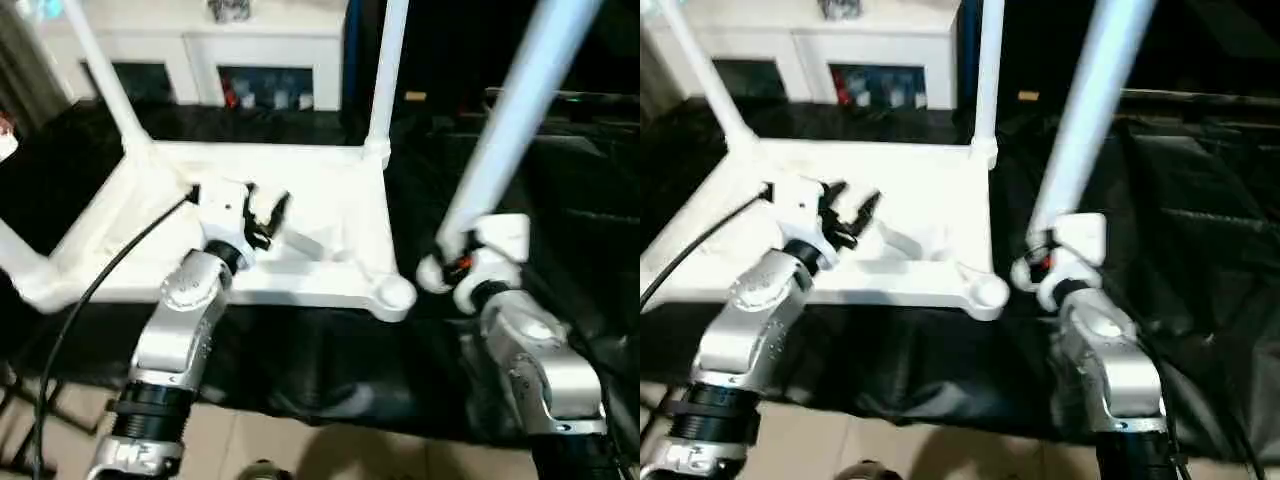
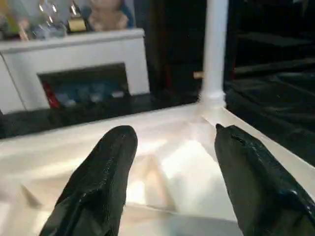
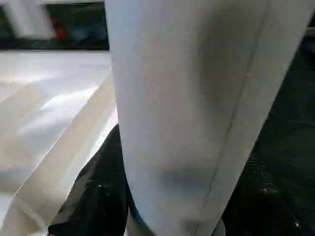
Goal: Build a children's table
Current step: Pick table leg
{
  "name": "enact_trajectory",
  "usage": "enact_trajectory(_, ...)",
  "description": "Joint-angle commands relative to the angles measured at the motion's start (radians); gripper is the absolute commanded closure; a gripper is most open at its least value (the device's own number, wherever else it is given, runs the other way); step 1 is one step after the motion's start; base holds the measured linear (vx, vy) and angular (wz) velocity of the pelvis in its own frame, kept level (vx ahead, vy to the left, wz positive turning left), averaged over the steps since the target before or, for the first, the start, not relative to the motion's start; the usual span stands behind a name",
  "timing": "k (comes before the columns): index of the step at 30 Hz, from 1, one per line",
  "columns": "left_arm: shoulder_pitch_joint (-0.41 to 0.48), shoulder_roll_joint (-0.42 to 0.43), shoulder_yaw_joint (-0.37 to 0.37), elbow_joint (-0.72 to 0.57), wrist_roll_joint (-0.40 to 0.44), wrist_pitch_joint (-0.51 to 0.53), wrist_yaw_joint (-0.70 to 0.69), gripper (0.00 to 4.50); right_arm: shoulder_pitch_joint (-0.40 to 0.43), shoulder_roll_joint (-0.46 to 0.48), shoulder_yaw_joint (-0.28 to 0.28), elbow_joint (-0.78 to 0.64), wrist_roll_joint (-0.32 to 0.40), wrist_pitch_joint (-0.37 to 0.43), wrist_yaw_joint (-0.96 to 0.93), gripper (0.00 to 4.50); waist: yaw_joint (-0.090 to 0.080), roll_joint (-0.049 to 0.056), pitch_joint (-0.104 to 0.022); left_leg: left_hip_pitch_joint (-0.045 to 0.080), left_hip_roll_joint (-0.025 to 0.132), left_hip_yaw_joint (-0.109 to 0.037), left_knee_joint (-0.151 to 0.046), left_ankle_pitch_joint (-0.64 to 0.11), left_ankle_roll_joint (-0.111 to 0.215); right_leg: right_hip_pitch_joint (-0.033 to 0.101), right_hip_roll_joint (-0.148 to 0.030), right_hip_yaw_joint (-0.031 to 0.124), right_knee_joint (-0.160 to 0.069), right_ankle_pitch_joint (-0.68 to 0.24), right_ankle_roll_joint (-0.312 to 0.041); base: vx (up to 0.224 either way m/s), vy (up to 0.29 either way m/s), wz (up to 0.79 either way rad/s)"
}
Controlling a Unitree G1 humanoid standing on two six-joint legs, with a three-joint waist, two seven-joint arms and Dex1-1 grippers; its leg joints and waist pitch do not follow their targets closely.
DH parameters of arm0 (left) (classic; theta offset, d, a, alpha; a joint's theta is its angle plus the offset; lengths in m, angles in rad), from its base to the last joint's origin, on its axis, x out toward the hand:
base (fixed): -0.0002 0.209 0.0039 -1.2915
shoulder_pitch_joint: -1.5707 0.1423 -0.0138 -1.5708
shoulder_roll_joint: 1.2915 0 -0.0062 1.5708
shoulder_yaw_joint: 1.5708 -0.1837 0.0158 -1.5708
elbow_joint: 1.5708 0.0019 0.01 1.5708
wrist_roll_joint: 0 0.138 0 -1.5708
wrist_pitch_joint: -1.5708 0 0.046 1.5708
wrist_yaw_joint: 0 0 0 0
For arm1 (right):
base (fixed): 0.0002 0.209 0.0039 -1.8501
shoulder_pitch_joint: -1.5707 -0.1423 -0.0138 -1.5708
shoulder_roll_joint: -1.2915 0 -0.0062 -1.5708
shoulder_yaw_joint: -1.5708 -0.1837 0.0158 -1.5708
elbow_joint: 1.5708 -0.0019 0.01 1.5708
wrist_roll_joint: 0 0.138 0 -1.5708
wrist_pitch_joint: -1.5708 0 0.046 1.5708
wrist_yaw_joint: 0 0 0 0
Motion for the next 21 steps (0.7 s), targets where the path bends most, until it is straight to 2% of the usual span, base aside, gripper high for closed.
enact_trajectory(1, -0.004, 0.004, 0.015, -0.023, 0.015, 0.006, 0.03, 1.55, -0.005, 0.009, -0.011, 0.001, -0.012, -0.034, -0.026, 2.59, -0.01, 0.022, -0.089, 0.076, 0.087, -0.071, -0.129, 0.014, 0.023, -0.017, 0.021, -0.078, 0.003, -0.151, -0.143, 0.013, 0.206, -0.05)
enact_trajectory(2, 0.011, -0.007, 0.018, -0.041, 0.026, 0.01, 0.053, 1.55, -0.007, 0.021, -0.032, -0.006, -0.006, -0.039, -0.032, 2.59, -0.04, 0.037, -0.074, 0.052, 0.143, -0.104, -0.18, -0.081, -0.155, 0.01, -0.006, -0.132, 0.039, -0.052, -0.133, -0.027, 0.176, 0.11)
enact_trajectory(3, 0.03, -0.028, 0.031, -0.058, 0.016, 0.013, 0.065, 1.55, -0.012, 0.028, -0.057, -0.014, 0.016, 0.002, -0.035, 2.59, -0.056, 0.035, -0.073, 0.068, 0.205, -0.137, -0.203, -0.107, -0.205, 0.002, -0.026, -0.157, 0.057, -0.079, -0.103, -0.027, 0.176, 0.11)
enact_trajectory(4, 0.03, -0.028, 0.031, -0.058, 0.016, 0.013, 0.065, 1.55, -0.012, 0.028, -0.057, -0.014, 0.016, 0.002, -0.035, 2.59, -0.056, 0.037, -0.075, 0.067, 0.217, -0.142, -0.199, -0.095, -0.18, 0.005, -0.037, -0.164, 0.064, -0.092, -0.088, -0.04, 0.091, 0.05)
enact_trajectory(5, 0.042, -0.034, 0.032, -0.071, 0.018, 0.023, 0.072, 1.55, -0.018, 0.019, -0.057, -0.013, 0.017, 0.032, -0.035, 2.59, -0.06, 0.028, -0.08, 0.078, 0.232, -0.149, -0.193, -0.056, -0.095, 0.008, -0.06, -0.167, 0.068, -0.103, -0.083, 0.0, 0.0, 0.0)
enact_trajectory(6, 0.079, -0.045, 0.029, -0.107, 0.016, 0.03, 0.076, 1.55, -0.027, -0.005, -0.052, -0.003, 0.023, 0.067, -0.017, 2.59, -0.058, 0.008, -0.083, 0.072, 0.204, -0.135, -0.168, 0.01, 0.009, 0.026, -0.085, -0.156, 0.045, -0.051, -0.101, 0.0, 0.0, 0.0)
enact_trajectory(7, 0.079, -0.045, 0.029, -0.107, 0.016, 0.03, 0.076, 1.55, -0.027, -0.005, -0.052, -0.003, 0.023, 0.067, -0.017, 2.59, -0.053, 0.001, -0.083, 0.057, 0.174, -0.111, -0.146, 0.035, 0.043, 0.038, -0.108, -0.143, 0.017, 0.008, -0.133, -0.071, -0.021, 0.01)
enact_trajectory(8, 0.106, -0.051, 0.024, -0.136, 0.022, 0.045, 0.088, 1.55, -0.027, -0.008, -0.055, -0.001, 0.038, 0.043, 0.004, 2.59, -0.04, -0.034, -0.081, 0.001, 0.074, -0.04, -0.104, 0.003, 0.063, 0.078, -0.149, -0.125, -0.036, 0.107, -0.215, -0.08, -0.053, -0.01)
enact_trajectory(9, 0.119, -0.048, 0.016, -0.148, 0.026, 0.041, 0.086, 1.55, -0.025, -0.006, -0.052, -0.001, 0.019, 0.01, -0.007, 2.59, -0.005, -0.045, -0.07, 0.0, 0.054, -0.026, -0.075, -0.042, 0.062, 0.083, -0.207, -0.1, -0.074, -0.034, -0.188, -0.08, -0.053, -0.01)
enact_trajectory(10, 0.132, -0.046, 0.009, -0.16, 0.026, 0.034, 0.082, 1.55, -0.021, -0.009, -0.039, -0.002, -0.017, -0.025, -0.024, 2.59, -0.003, -0.049, -0.064, 0.001, 0.06, -0.03, -0.076, -0.045, 0.058, 0.084, -0.208, -0.1, -0.084, -0.156, -0.169, -0.081, -0.065, -0.03)
enact_trajectory(11, 0.147, -0.046, 0.003, -0.175, 0.023, 0.022, 0.079, 1.55, -0.007, -0.017, -0.014, -0.007, -0.033, -0.055, -0.001, 2.59, -0.001, -0.037, -0.057, -0.003, 0.077, -0.038, -0.104, -0.048, 0.028, 0.085, -0.181, -0.123, -0.085, -0.37, -0.161, -0.078, -0.048, -0.12)
enact_trajectory(12, 0.152, -0.048, 0.004, -0.18, 0.021, 0.02, 0.08, 1.55, 0.002, -0.02, -0.005, -0.012, -0.018, -0.054, 0.032, 2.59, -0.01, -0.032, -0.051, 0.001, 0.092, -0.04, -0.131, -0.142, 0.009, 0.073, -0.145, -0.143, -0.084, -0.49, -0.152, -0.078, -0.048, -0.12)
enact_trajectory(13, 0.152, -0.048, 0.004, -0.18, 0.021, 0.02, 0.08, 1.55, 0.002, -0.02, -0.005, -0.012, -0.018, -0.054, 0.032, 2.59, -0.01, -0.032, -0.051, 0.001, 0.092, -0.04, -0.131, -0.142, 0.009, 0.073, -0.145, -0.143, -0.084, -0.49, -0.152, -0.061, -0.015, -0.15)
enact_trajectory(14, 0.16, -0.05, 0.003, -0.19, 0.028, 0.028, 0.078, 1.55, 0.016, -0.019, 0.002, -0.021, 0.011, -0.042, 0.082, 2.59, -0.026, -0.021, -0.048, 0.032, 0.112, -0.05, -0.15, -0.361, -0.046, 0.056, -0.126, -0.156, -0.081, -0.558, -0.147, 0.0, 0.0, 0.0)
enact_trajectory(15, 0.161, -0.049, 0.002, -0.192, 0.033, 0.029, 0.078, 1.55, 0.021, -0.02, 0.008, -0.024, 0.011, -0.046, 0.09, 2.59, -0.033, -0.02, -0.038, 0.048, 0.111, -0.058, -0.158, -0.522, -0.083, 0.058, -0.128, -0.162, -0.088, -0.637, -0.126, 0.0, 0.0, 0.0)
enact_trajectory(16, 0.163, -0.049, 0.003, -0.2, 0.037, 0.034, 0.078, 1.55, 0.026, -0.037, 0.034, -0.028, -0.008, -0.045, 0.1, 2.59, -0.036, -0.019, -0.033, 0.061, 0.108, -0.06, -0.159, -0.59, -0.097, 0.057, -0.13, -0.165, -0.097, -0.688, -0.114, 0.0, 0.0, 0.0)
enact_trajectory(17, 0.164, -0.05, 0.004, -0.205, 0.034, 0.038, 0.075, 1.55, 0.026, -0.039, 0.044, -0.029, -0.004, -0.044, 0.112, 2.59, -0.045, -0.02, -0.021, 0.098, 0.1, -0.061, -0.15, -0.711, -0.11, 0.048, -0.12, -0.188, -0.124, -0.8, -0.087, 0.0, 0.0, 0.0)
enact_trajectory(18, 0.165, -0.051, 0.004, -0.21, 0.032, 0.042, 0.073, 1.55, 0.026, -0.04, 0.049, -0.029, 0.001, -0.042, 0.121, 2.59, -0.06, -0.01, -0.014, 0.13, 0.098, -0.063, -0.15, -0.811, -0.118, 0.054, -0.095, -0.227, -0.135, -0.811, -0.073, 0.0, 0.0, 0.0)
enact_trajectory(19, 0.165, -0.051, 0.004, -0.21, 0.032, 0.042, 0.073, 1.55, 0.026, -0.04, 0.049, -0.029, 0.001, -0.042, 0.121, 2.59, -0.06, -0.01, -0.014, 0.13, 0.098, -0.063, -0.15, -0.811, -0.118, 0.054, -0.095, -0.227, -0.135, -0.811, -0.073, 0.0, 0.0, 0.0)
enact_trajectory(20, 0.166, -0.047, 0.003, -0.217, 0.029, 0.049, 0.072, 1.55, 0.026, -0.033, 0.057, -0.026, -0.002, -0.049, 0.126, 2.59, -0.026, 0.024, -0.007, -0.091, 0.039, -0.063, -0.317, -0.951, -0.124, 0.28, -0.033, -0.276, 0.12, -0.499, -0.102, -0.054, 0.051, 0.13)
enact_trajectory(21, 0.167, -0.044, 0.002, -0.22, 0.028, 0.05, 0.071, 1.55, 0.026, -0.033, 0.066, -0.023, -0.011, -0.057, 0.129, 2.59, -0.013, -0.001, -0.031, -0.063, -0.012, -0.022, -0.249, -0.716, -0.018, 0.248, -0.038, -0.22, 0.103, -0.542, -0.099, -0.054, 0.051, 0.13)
